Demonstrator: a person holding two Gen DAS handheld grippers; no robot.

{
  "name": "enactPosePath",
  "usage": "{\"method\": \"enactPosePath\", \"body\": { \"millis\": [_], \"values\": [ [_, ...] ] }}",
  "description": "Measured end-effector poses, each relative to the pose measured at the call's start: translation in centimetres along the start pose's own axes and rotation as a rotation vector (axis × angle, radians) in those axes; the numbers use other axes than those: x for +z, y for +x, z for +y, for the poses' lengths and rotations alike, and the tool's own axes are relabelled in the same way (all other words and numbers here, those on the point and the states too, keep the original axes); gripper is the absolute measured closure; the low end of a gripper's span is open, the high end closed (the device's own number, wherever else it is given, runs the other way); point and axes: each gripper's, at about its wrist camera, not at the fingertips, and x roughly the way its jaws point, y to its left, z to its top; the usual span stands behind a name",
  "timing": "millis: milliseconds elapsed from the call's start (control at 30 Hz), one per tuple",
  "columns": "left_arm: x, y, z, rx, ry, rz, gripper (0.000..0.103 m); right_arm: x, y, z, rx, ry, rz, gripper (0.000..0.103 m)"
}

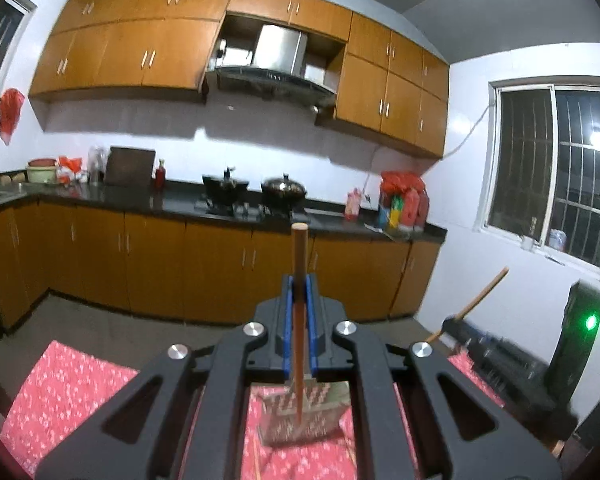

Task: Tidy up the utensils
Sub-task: 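Raise both chopsticks upright and carry them above the beige holder, then open the right tool into the holder while the left tool releases its chopstick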

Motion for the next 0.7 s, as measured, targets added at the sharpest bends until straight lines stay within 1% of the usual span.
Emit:
{"method": "enactPosePath", "body": {
  "millis": [133,267,367,500,700],
  "values": [
    [0.0,2.0,-0.4,0.024,-0.005,-0.032,0.096,-0.7,2.1,-0.5,-0.021,0.009,0.022,0.096],
    [-1.2,4.3,-0.6,0.046,0.014,-0.024,0.096,-1.5,3.6,-0.7,-0.018,0.011,0.058,0.096],
    [-2.7,5.8,-0.8,0.055,0.027,-0.004,0.096,-2.4,4.4,-0.4,-0.014,0.001,0.087,0.096],
    [-4.5,8.0,0.0,0.062,0.008,0.043,0.096,-3.4,5.3,-0.2,-0.014,-0.005,0.120,0.095],
    [-6.1,9.7,0.8,0.062,-0.015,0.099,0.095,-4.1,5.7,0.0,-0.020,-0.024,0.152,0.095]
  ]
}}
